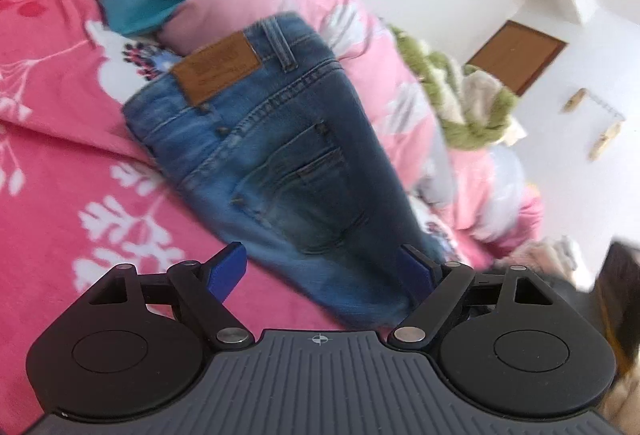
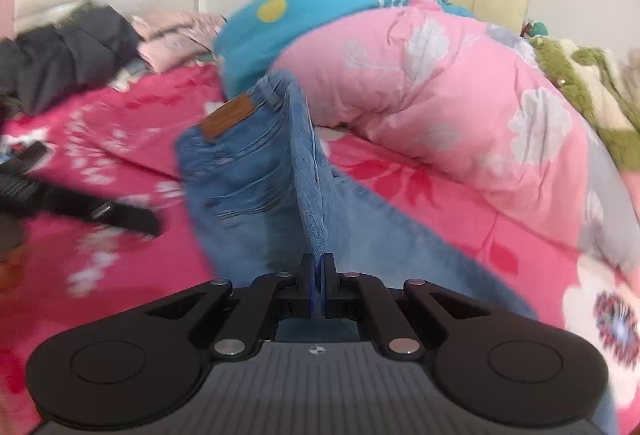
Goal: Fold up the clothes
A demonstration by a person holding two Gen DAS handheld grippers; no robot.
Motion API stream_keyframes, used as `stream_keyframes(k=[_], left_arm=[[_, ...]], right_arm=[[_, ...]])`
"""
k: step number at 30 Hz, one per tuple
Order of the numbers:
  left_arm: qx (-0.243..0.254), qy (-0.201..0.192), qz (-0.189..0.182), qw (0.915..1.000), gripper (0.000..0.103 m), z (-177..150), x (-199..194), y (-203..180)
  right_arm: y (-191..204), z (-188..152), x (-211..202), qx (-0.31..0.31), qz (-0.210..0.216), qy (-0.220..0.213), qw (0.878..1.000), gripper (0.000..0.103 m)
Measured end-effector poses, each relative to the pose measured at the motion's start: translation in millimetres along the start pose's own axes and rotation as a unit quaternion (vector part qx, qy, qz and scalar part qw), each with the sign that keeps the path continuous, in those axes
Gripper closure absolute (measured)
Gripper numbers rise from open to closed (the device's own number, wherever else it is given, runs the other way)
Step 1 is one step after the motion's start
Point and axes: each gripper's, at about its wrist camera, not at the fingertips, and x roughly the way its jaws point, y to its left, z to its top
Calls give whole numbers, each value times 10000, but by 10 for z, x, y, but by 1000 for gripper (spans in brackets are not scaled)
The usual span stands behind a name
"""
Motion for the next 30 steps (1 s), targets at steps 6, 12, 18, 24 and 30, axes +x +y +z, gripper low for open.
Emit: stream_keyframes(k=[6,12,18,24,30], left_arm=[[429,-182,-302,9985,16,-126,-116,-173],[169,15,-6,9999,23,-273,-65,-115],[-175,-6,508,9986,51,-361,-199,110],[-568,208,738,9954,77,-295,-216,279],[-815,301,632,9942,80,-303,-256,366]], right_arm=[[407,-427,-392,264,122,-137,9995,101],[717,-812,-582,348,223,-113,9991,101],[713,-827,-661,458,359,2,9983,93],[511,-376,-889,344,833,-412,9951,43],[102,384,-369,198,668,-682,9952,9]])
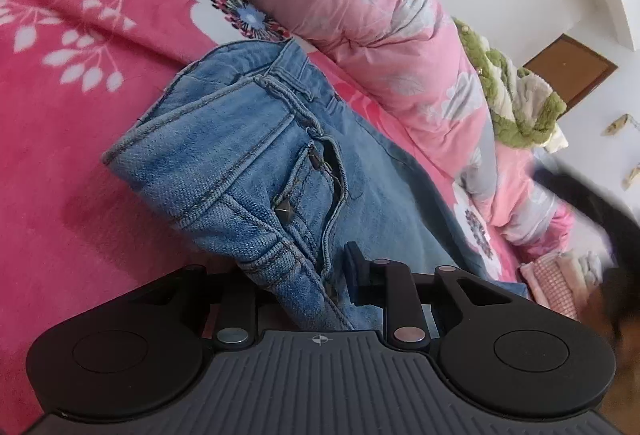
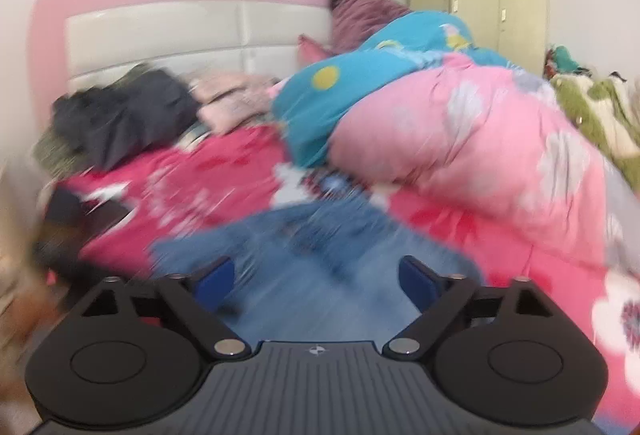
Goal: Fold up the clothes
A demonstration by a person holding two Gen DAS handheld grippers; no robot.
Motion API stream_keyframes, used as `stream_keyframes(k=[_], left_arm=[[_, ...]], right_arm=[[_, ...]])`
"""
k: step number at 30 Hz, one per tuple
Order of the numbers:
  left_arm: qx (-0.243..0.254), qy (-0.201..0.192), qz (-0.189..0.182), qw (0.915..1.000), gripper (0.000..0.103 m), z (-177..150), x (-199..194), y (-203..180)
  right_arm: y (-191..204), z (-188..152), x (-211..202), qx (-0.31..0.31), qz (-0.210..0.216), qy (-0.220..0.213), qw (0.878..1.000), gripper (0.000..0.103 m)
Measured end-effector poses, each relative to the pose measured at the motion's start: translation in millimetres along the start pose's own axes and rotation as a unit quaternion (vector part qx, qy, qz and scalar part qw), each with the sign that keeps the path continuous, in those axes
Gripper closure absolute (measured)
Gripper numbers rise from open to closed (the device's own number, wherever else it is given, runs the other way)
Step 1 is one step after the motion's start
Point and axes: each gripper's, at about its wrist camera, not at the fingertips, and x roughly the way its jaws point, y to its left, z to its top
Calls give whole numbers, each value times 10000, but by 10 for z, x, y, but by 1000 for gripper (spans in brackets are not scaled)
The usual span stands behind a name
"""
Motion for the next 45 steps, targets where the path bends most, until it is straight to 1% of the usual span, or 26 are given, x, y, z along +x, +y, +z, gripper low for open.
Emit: stream_keyframes(k=[1,2,4,5,8,9,11,14,18,20,21,22,23,24,25,27,28,31,34,39,45], left_arm=[[0,-16,4,10000,80,-4,-16,14],[-1,-32,8,10000,80,-8,-31,29],[18,-64,24,10000,80,-20,-62,51],[82,-75,52,9999,80,-35,-73,42],[270,-79,106,9995,80,-58,-93,8],[294,-71,94,9995,80,-49,-95,13],[389,-78,120,9991,80,-43,-103,11],[629,-132,197,9977,79,-51,-118,-11],[789,-221,218,9964,80,-52,-149,-24],[781,-321,220,9962,82,-51,-197,-32],[770,-379,223,9961,84,-51,-222,-34],[741,-448,227,9960,86,-47,-249,-32],[708,-502,230,9960,86,-38,-271,-29],[685,-556,235,9958,88,-30,-293,-29],[686,-612,245,9955,89,-27,-314,-34],[691,-723,263,9946,91,-22,-358,-42],[697,-781,273,9941,92,-21,-387,-41],[735,-990,347,9918,94,-10,-483,-29],[726,-1206,445,9890,96,23,-574,7],[545,-1554,602,9845,96,144,-761,161],[337,-2137,971,9715,96,369,-1044,413]], right_arm=[[-102,107,181,37,77,74,9999,4],[-202,196,380,46,130,184,9997,2],[-394,308,840,-26,151,531,9985,1],[-484,351,1072,-80,93,693,9975,1],[-700,388,1715,-360,-332,1063,9931,1],[-778,395,1906,-411,-387,1178,9914,2],[-957,400,2223,-331,-212,1399,9894,5],[-1139,379,2623,-73,76,1682,9857,5],[-1130,239,2974,-32,111,2162,9763,5],[-1119,202,2926,98,139,2115,9772,12],[-1130,210,2886,211,177,2123,9768,23],[-1132,223,2846,317,179,2134,9763,43],[-1110,245,2808,390,107,2150,9758,56],[-1070,272,2771,429,12,2160,9755,80],[-1022,299,2735,438,-104,2154,9755,84],[-870,356,2654,247,-392,2059,9775,90],[-786,388,2604,119,-522,1988,9786,92],[-619,538,2453,-194,-846,1671,9821,93],[-507,729,2258,-402,-1031,1294,9854,93],[-262,1062,2093,-696,-1091,851,9879,93],[6,1394,2176,-807,-971,458,9909,93]])
